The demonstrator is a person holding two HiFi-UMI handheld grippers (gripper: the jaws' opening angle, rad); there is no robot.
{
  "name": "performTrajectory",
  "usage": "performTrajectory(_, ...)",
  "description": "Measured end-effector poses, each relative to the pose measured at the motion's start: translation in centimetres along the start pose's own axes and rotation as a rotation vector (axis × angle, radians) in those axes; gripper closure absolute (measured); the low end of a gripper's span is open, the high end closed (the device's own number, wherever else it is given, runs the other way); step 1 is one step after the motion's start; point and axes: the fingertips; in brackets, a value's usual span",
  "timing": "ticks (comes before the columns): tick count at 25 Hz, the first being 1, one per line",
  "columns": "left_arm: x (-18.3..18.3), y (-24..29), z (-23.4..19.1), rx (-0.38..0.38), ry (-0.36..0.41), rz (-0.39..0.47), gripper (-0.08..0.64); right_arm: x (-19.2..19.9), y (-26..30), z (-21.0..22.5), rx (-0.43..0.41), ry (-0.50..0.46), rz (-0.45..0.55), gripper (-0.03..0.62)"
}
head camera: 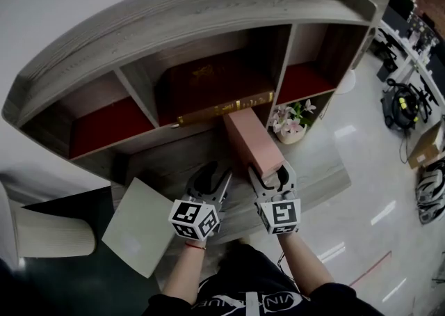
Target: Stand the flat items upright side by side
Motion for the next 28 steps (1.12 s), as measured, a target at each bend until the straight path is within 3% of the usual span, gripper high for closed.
performTrajectory(5, 0.6, 0.8, -0.4, -0.016, -0.016, -0.013, 0.37, -0.2, 0.8, 1.8, 0.024, 0.046, 0.014, 0.298)
performTrajectory(28, 1.0, 0.7, -1.3, -0.1, -0.031, -0.029, 0.37, -1.1, 3.4, 5.3, 0.103, 0.054, 0.075, 0.302)
Point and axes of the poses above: the fingertips, and each gripper's own axes: y forward along the fingers, z to its right, x out of its underside, and after that the axes turned 11 degrees about y, right-handed
